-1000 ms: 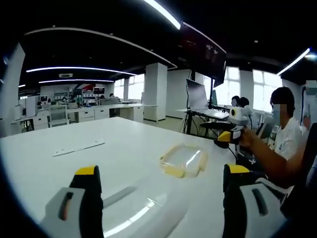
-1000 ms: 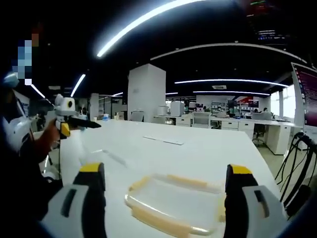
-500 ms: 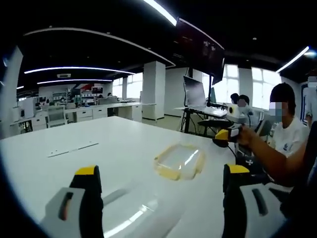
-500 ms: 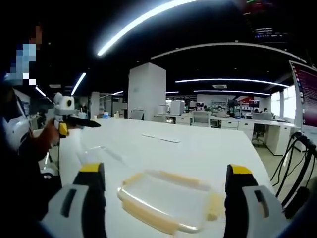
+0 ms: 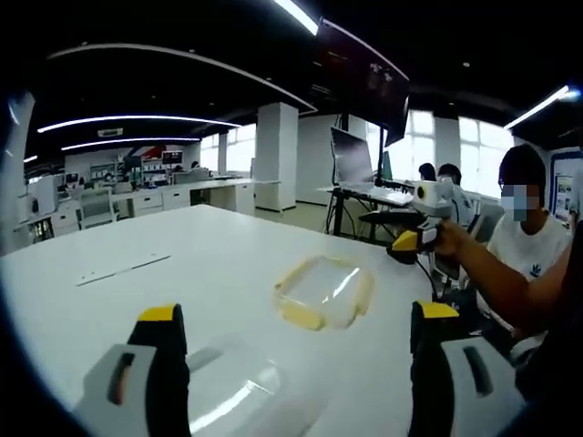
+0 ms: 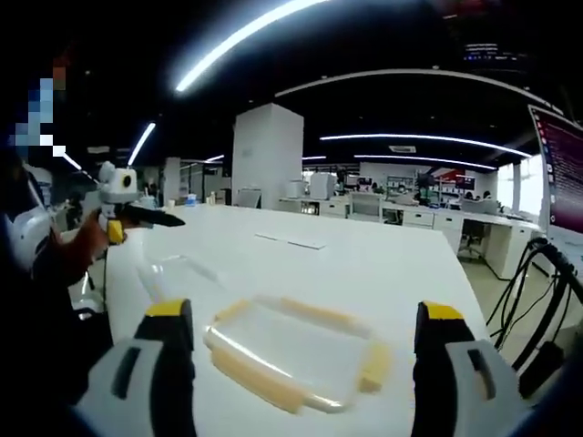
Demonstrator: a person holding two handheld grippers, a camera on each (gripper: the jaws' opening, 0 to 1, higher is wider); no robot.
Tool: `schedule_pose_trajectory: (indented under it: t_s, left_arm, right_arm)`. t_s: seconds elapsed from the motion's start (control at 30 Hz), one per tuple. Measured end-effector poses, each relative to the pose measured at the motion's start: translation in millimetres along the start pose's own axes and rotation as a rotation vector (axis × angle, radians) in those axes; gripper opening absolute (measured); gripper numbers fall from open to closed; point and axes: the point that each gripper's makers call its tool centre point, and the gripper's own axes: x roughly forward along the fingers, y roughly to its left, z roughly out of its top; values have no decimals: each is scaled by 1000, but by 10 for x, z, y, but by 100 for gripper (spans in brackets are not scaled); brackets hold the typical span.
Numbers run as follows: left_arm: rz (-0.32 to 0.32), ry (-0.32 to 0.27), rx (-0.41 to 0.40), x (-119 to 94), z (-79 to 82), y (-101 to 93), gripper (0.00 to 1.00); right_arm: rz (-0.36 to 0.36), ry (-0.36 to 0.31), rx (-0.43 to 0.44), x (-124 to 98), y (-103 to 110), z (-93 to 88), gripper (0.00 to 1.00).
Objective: Snap each plastic latch of the storage box into its locked position after aligning the lid with the box until every specified latch is closed and the lid sits flush.
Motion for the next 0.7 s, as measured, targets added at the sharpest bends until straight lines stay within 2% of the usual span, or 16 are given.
schedule_pose_trajectory:
  t_s: [0.23,0.33,0.4,0.7]
  left_arm:
    - [-17,5,22,47,45,-83,100]
    - [6,-18,16,57,108,-51,100]
    - [0,-33,2,65,147,-69,100]
    - [-20,-23,3,107,154,-177,100]
  right_arm:
    - [-9,-10,-1,-77,-84,26,100]
    - [-19,-2,-12,-119,-135,50,100]
    - [-20,-4,-15,-145,-155,81,100]
    - [-32,4,-32,-205,-230,87,100]
